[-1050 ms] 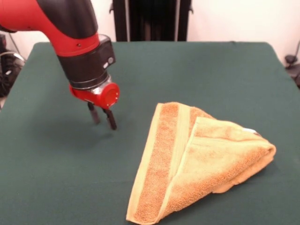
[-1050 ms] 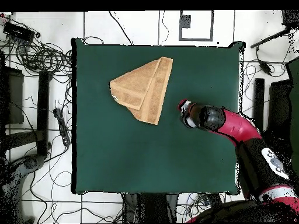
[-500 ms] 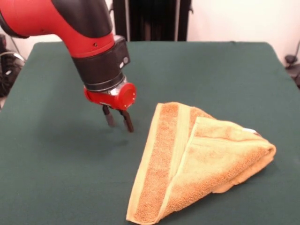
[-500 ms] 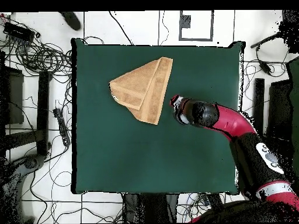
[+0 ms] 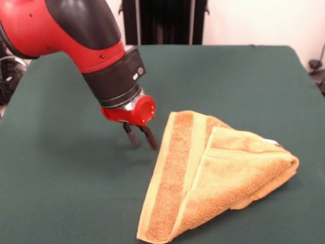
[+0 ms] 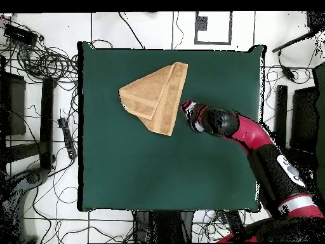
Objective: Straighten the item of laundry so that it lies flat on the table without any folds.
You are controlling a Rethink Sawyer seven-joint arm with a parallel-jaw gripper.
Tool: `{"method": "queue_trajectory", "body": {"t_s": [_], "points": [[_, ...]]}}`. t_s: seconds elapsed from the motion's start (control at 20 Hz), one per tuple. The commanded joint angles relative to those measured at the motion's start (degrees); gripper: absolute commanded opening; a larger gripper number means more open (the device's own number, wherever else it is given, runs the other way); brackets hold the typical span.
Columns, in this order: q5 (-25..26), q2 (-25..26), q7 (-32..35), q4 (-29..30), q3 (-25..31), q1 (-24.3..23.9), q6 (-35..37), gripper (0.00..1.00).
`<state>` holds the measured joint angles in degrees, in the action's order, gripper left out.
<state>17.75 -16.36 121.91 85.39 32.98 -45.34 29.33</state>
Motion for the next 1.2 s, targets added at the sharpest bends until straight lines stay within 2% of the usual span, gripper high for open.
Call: {"method": "queue_trajectory", "body": {"t_s": [0.05,0.3,0.5,0.8,1.05,1.2], "points": [[4.24,8.22,-21.73,2.50,10.85,-0.40,7.30,1.00],[7.18,5.97,-16.48,1.59,8.06,2.16,6.08,1.00],[7.19,6.37,-14.83,1.26,8.39,2.67,5.94,1.00],[7.67,4.30,-10.12,-0.02,4.73,6.09,8.06,1.00],[7.13,4.74,-8.93,-0.65,4.16,7.39,8.16,1.00],[8.36,2.99,-6.54,-1.73,0.71,10.53,8.77,1.00]]}}
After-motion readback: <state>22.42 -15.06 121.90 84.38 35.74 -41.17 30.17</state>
